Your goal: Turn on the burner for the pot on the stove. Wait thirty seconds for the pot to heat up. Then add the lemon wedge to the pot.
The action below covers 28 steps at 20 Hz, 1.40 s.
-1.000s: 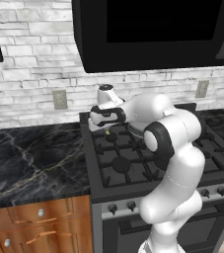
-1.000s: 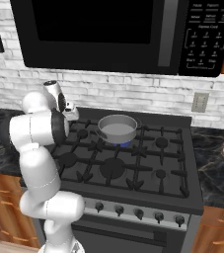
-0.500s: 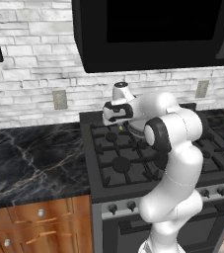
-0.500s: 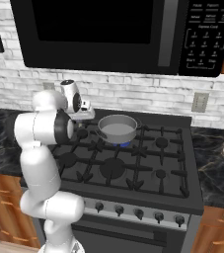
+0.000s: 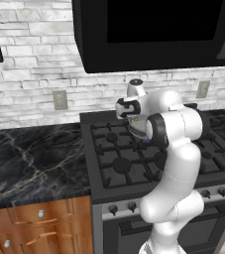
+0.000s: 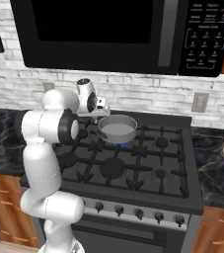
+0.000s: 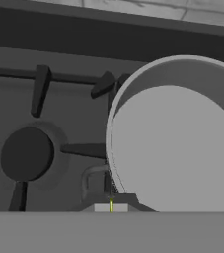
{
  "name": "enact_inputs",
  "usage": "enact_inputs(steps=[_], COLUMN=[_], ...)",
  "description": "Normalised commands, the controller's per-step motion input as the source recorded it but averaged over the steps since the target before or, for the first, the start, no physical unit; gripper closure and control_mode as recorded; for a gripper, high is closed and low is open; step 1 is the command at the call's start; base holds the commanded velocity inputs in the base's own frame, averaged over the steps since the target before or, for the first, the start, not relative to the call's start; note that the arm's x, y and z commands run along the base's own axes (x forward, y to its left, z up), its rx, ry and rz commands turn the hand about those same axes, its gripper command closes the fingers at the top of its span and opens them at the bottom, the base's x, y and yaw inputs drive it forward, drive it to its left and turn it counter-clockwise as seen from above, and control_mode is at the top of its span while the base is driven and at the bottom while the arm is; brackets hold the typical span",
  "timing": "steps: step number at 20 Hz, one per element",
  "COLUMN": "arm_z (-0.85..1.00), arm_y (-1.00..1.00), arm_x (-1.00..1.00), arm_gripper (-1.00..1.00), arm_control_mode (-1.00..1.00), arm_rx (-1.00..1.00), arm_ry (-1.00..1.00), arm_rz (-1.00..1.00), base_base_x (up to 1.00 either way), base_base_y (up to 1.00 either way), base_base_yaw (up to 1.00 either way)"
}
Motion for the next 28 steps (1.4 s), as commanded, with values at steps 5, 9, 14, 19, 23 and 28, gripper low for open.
enact_inputs(steps=[5, 9, 14, 19, 23, 28], arm_z=[0.0, 0.0, -0.2, -0.14, -0.06, -0.17], arm_y=[-0.6, -0.27, -0.19, -0.33, -0.32, -0.13], arm_x=[0.21, 0.0, 0.0, 0.0, 0.0, 0.0], arm_gripper=[1.0, 1.0, 1.0, 1.0, 1.0, 1.0], arm_control_mode=[-1.0, -1.0, -1.0, -1.0, -1.0, -1.0], arm_rx=[0.0, 0.0, 0.0, 0.0, 0.0, 0.0], arm_ry=[0.0, 0.0, -0.02, -0.01, -0.02, -0.07], arm_rz=[-0.04, -0.03, -0.02, -0.03, -0.03, -0.01], base_base_x=[0.0, 0.0, 0.0, 0.0, 0.0, 0.0], base_base_y=[0.0, 0.0, 0.0, 0.0, 0.0, 0.0], base_base_yaw=[0.0, 0.0, 0.0, 0.0, 0.0, 0.0])
